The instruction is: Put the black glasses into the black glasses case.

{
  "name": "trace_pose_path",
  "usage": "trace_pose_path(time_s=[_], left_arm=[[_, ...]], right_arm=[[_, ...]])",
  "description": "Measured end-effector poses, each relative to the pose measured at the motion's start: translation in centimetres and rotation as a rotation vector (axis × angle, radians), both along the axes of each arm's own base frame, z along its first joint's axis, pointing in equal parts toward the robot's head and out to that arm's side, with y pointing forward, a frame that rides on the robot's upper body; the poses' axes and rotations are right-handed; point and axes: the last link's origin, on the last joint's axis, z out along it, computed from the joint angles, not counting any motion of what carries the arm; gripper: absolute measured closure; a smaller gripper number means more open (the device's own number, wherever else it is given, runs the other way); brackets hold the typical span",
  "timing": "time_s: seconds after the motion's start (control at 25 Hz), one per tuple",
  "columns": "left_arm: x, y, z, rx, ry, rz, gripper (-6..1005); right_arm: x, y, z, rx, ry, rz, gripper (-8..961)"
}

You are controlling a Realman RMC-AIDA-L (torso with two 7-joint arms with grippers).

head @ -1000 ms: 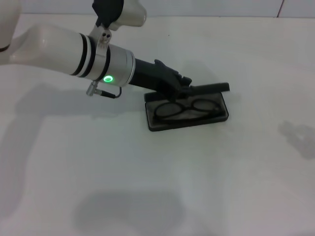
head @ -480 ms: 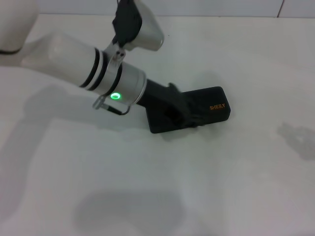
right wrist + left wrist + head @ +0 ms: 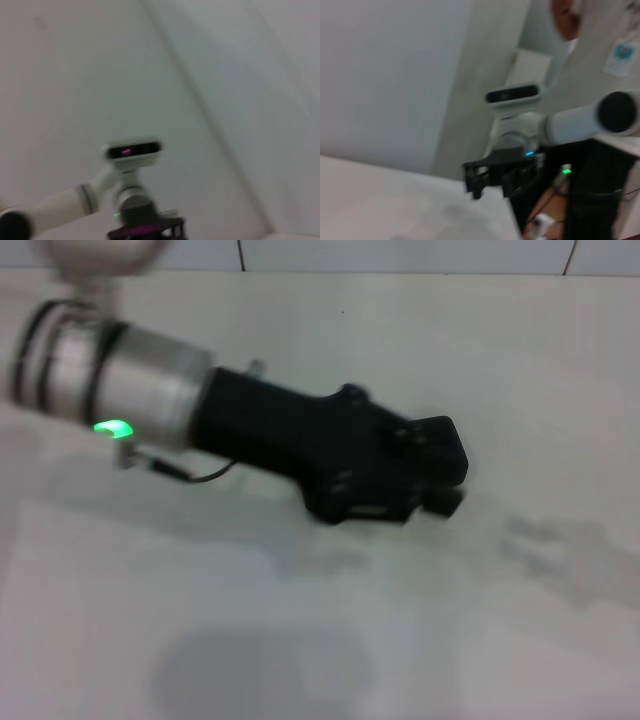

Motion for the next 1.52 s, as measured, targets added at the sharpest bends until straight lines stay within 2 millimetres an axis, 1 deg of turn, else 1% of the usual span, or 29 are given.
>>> trace_pose_path(time_s=[0.04,0.16,0.24,0.28,0.32,0.56,0.68,0.92,1.0,1.16,1.52], left_arm=[[-0.4,-0.4,0.7,-0.011,-0.027,-0.007,724],[-2.0,-1.3,2.5,0.010,-0.112,-0.024,620],[-3.0,-1.5,3.4,0.046,-0.144,-0.011,551],[-3.6,-1.5,3.8,0.064,-0.151,0.001,545],[-4.2,-1.6,4.0,0.077,-0.155,0.010,539],[-7.2,-1.6,4.7,0.108,-0.210,0.090,502],[-7.8,-1.9,5.0,0.103,-0.235,0.096,484],[-8.5,-2.3,5.0,0.133,-0.242,0.075,385],[-8.8,-2.3,5.1,0.154,-0.246,0.077,381],[-9.2,-2.5,5.2,0.175,-0.250,0.078,376],[-10.0,-2.8,5.1,0.186,-0.251,0.088,376]], right_arm=[[-0.7,0.2,-0.5,-0.011,-0.003,0.051,733],[-2.7,0.9,-1.9,-0.057,-0.034,0.199,721],[-3.6,1.6,-2.4,-0.074,-0.045,0.254,562],[-4.1,2.0,-2.6,-0.078,-0.047,0.272,483],[-4.5,2.3,-2.7,-0.082,-0.049,0.289,459],[-6.5,4.2,-3.0,-0.079,-0.040,0.335,316],[-7.1,4.8,-3.7,-0.085,-0.039,0.332,244],[-8.2,5.6,-5.5,-0.115,-0.045,0.336,92],[-8.5,5.9,-6.0,-0.121,-0.053,0.326,92],[-8.3,6.3,-6.8,-0.119,-0.031,0.263,91],[-8.2,6.1,-6.7,-0.116,0.003,0.257,92]])
